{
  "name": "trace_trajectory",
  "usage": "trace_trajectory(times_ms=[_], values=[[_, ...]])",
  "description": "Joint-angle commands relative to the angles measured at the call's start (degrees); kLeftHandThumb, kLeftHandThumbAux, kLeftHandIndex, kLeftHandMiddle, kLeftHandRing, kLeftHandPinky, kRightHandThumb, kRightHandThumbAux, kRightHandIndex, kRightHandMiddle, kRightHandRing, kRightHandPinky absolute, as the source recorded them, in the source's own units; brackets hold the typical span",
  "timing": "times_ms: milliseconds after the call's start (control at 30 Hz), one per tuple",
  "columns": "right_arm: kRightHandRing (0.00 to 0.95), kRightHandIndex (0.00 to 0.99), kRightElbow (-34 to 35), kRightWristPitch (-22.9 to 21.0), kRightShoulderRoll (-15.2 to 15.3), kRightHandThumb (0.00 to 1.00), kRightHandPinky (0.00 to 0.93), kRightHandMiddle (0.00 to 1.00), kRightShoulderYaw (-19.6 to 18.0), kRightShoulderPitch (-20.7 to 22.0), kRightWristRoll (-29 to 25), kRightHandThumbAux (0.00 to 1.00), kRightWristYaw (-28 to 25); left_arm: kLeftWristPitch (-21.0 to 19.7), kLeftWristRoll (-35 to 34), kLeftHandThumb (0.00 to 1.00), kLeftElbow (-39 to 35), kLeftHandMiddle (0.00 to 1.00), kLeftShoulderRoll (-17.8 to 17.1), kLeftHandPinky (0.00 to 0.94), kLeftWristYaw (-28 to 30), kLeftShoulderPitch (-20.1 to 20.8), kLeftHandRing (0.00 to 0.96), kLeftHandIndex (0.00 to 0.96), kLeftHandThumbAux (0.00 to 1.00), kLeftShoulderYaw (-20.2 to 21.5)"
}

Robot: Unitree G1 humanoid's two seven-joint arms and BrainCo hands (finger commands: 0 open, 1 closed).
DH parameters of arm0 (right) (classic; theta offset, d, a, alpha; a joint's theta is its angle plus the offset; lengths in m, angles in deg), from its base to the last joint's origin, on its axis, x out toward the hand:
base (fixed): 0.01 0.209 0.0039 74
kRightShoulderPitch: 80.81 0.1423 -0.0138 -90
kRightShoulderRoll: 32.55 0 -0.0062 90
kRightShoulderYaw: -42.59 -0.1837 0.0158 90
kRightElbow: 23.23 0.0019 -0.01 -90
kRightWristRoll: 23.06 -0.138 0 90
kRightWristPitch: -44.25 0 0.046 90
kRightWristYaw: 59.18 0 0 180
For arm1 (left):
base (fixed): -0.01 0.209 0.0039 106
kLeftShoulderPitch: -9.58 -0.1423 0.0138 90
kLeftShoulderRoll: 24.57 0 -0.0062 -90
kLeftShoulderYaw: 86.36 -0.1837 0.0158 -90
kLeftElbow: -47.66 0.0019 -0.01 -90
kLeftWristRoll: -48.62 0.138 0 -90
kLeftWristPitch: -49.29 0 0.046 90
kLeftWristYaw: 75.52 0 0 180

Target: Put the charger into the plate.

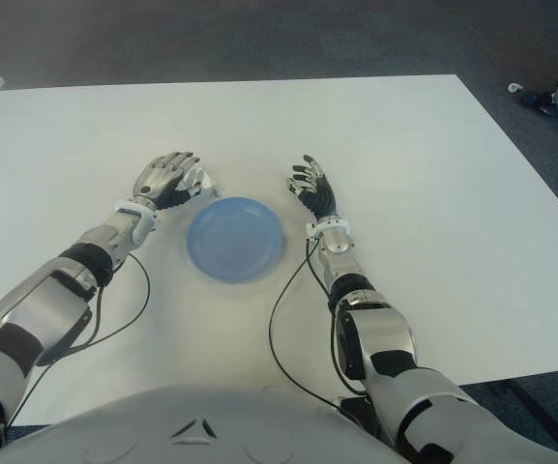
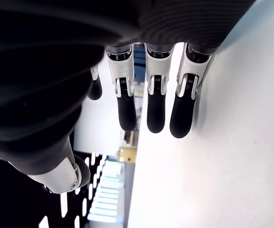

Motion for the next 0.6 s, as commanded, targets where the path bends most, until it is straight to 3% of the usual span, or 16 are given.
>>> trace_trajectory(times_ms=[33,600], values=[[0.24,0.061,-3.36,-3.62,-0.57,0.0,0.224,0.242,0.38,-4.35,0.43,0.72,-1.1,0.74,1.69,0.142,-2.07,0.0,-1.52,0.0,0.14,-2.38,0.0,0.0,0.224,-0.84],[0.253,0.044,-3.71,-4.35,-0.48,0.0,0.214,0.265,-0.64,-4.14,-0.49,0.679,-2.7,2.53,1.6,0.116,-10.71,0.0,-3.45,0.0,2.15,-4.95,0.0,0.0,0.301,0.74]])
